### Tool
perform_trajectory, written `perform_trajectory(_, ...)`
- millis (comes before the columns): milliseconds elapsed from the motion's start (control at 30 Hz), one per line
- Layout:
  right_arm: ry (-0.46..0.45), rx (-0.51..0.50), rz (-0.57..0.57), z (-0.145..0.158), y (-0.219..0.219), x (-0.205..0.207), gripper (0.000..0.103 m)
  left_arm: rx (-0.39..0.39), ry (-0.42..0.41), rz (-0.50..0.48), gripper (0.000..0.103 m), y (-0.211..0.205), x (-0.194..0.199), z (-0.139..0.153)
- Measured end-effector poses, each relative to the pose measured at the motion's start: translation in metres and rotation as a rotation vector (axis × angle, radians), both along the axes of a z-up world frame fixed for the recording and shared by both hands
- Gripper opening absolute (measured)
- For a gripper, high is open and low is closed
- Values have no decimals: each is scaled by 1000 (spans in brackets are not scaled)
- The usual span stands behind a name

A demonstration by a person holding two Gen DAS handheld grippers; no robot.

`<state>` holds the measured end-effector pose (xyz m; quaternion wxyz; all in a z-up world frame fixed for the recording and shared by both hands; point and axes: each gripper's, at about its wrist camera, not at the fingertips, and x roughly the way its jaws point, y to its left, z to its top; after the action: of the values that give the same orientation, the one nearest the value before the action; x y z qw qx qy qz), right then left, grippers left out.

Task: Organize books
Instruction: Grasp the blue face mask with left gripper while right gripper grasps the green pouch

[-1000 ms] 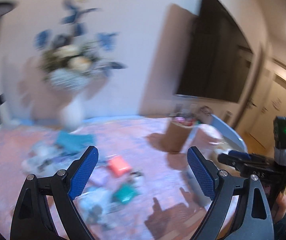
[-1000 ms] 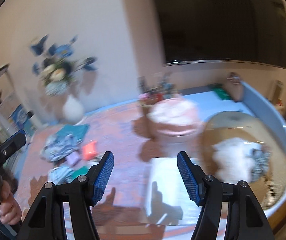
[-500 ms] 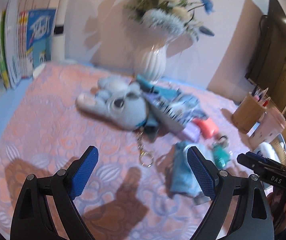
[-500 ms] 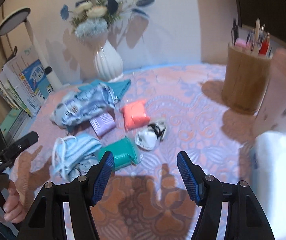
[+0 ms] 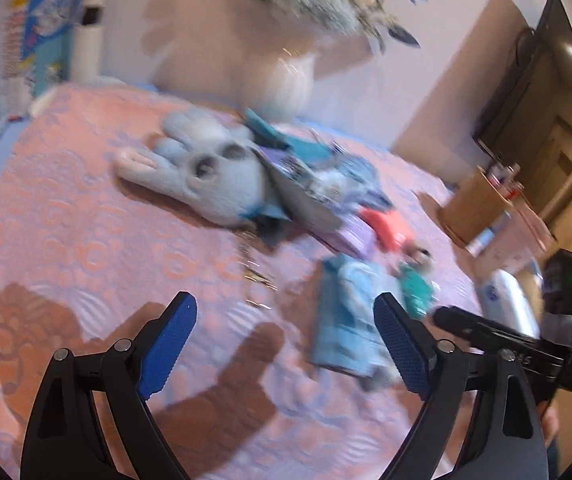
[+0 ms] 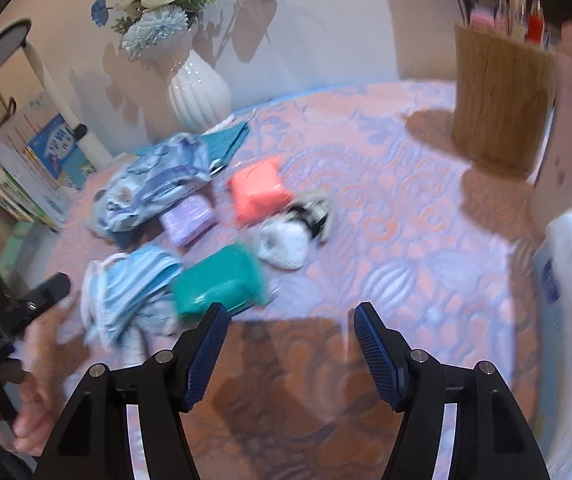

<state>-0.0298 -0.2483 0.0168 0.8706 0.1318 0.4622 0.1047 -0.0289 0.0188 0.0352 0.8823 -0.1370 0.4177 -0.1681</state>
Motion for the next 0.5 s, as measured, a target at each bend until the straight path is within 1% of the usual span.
perform_trajectory(67,43,90,19,0,3,0,64,-39,24,-62,88,-12,3,7)
perform_trajectory(167,88,163,39,-2,11,5,64,-31,27,-113,88,-31,10,9)
perform_trajectory(233,112,208,38,-5,14,10,64,-8,44,-131,87,-41,16,4)
perform_trajectory(300,134,245,23,-8,14,17,64,-21,71,-149,79,-47,23,-4)
perform_trajectory(367,139,269,8,-9,13,22,64,-36,95,-154,79,-50,30,-12)
perform_trajectory(433,143,290,-9,-10,11,28,64,-44,110,-160,63,-51,33,-17)
perform_trajectory(467,142,296,-16,-11,11,30,64,-41,123,-167,50,-53,35,-21)
perform_trajectory(500,143,297,-20,-11,12,32,64,-37,130,-167,41,-54,36,-23)
